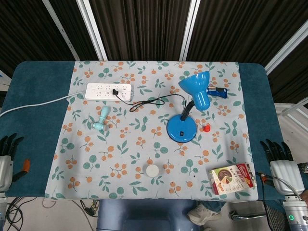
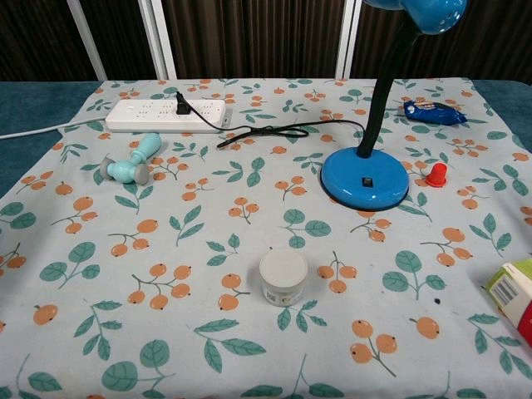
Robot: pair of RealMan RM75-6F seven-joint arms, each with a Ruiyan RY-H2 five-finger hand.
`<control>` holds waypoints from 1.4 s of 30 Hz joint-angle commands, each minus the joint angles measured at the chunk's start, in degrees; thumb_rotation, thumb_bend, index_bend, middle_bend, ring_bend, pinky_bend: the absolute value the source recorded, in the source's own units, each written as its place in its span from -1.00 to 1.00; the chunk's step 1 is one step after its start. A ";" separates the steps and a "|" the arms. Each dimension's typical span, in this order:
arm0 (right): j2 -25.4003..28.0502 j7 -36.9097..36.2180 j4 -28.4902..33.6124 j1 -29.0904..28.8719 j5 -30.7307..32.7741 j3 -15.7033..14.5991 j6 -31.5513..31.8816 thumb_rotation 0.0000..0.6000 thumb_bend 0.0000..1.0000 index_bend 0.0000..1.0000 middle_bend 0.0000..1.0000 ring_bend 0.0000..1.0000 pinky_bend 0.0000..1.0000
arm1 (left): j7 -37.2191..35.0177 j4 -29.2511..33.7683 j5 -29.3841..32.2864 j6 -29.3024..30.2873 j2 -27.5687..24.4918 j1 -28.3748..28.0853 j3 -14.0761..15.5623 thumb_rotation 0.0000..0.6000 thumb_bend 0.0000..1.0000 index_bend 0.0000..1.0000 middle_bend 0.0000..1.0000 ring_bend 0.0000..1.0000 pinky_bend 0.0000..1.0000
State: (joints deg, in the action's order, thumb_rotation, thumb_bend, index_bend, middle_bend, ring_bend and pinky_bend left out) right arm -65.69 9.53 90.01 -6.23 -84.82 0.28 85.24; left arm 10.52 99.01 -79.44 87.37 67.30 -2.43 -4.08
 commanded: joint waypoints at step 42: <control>3.49 -6.88 3.52 -10.02 -0.13 2.05 -19.12 1.00 -0.25 -0.87 0.03 0.40 -0.09 | 0.77 0.78 0.69 -0.25 0.47 -0.16 -0.35 1.00 -0.13 -0.69 -0.91 -0.95 -0.83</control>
State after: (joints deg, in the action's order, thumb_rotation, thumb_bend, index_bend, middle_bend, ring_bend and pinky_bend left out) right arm -62.60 3.82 93.06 -12.26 -85.99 1.07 71.71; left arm 11.28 99.79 -78.77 87.11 67.76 -2.59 -4.43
